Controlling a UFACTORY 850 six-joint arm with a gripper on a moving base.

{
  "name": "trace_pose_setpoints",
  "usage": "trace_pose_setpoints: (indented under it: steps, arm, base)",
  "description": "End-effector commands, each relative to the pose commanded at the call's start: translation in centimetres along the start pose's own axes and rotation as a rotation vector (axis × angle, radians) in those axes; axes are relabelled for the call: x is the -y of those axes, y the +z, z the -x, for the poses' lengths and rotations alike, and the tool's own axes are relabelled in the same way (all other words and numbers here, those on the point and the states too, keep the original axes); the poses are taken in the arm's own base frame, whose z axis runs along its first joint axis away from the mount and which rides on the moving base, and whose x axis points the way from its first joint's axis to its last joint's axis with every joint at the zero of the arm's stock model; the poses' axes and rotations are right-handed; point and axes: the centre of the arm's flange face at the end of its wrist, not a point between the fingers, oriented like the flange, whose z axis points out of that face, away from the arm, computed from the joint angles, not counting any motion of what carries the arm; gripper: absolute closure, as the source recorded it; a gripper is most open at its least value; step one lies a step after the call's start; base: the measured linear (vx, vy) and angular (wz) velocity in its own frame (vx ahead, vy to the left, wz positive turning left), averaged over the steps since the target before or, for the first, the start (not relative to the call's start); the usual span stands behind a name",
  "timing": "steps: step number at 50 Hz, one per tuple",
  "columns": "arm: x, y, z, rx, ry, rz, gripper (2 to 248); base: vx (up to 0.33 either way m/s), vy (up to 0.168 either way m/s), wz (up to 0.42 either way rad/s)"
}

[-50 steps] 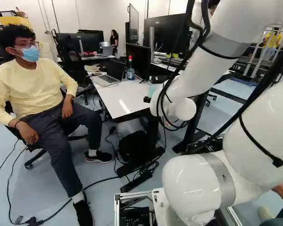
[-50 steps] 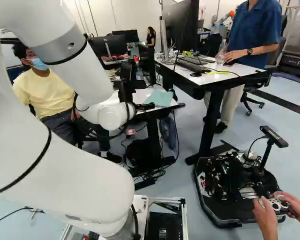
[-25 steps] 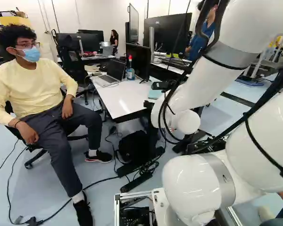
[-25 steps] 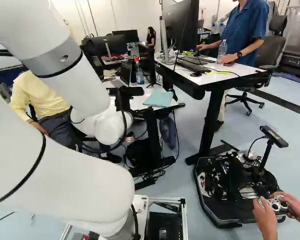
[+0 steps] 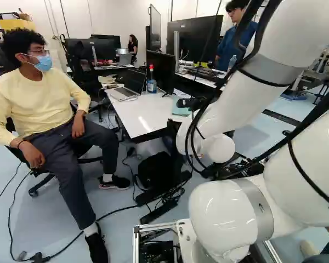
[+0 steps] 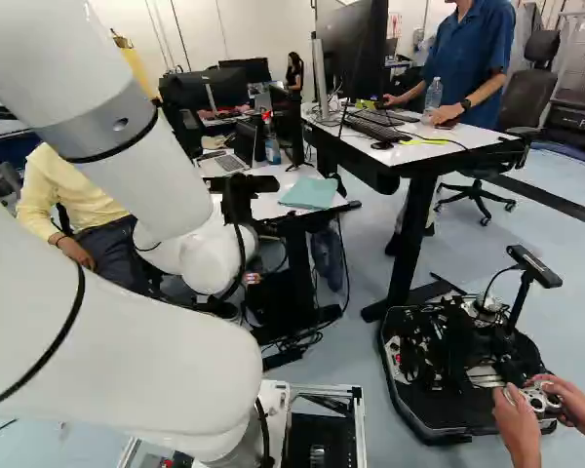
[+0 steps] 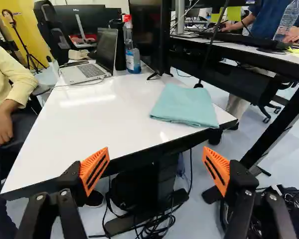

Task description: Clean the table with the green towel

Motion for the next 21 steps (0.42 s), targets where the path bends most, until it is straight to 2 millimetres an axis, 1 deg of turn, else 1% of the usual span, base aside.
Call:
trace_pose_setpoints:
  steps: [21]
  arm:
    - [0.0,0.0,0.0,0.0,0.0,0.0,3]
  base:
    - [0.0,0.0,0.0]
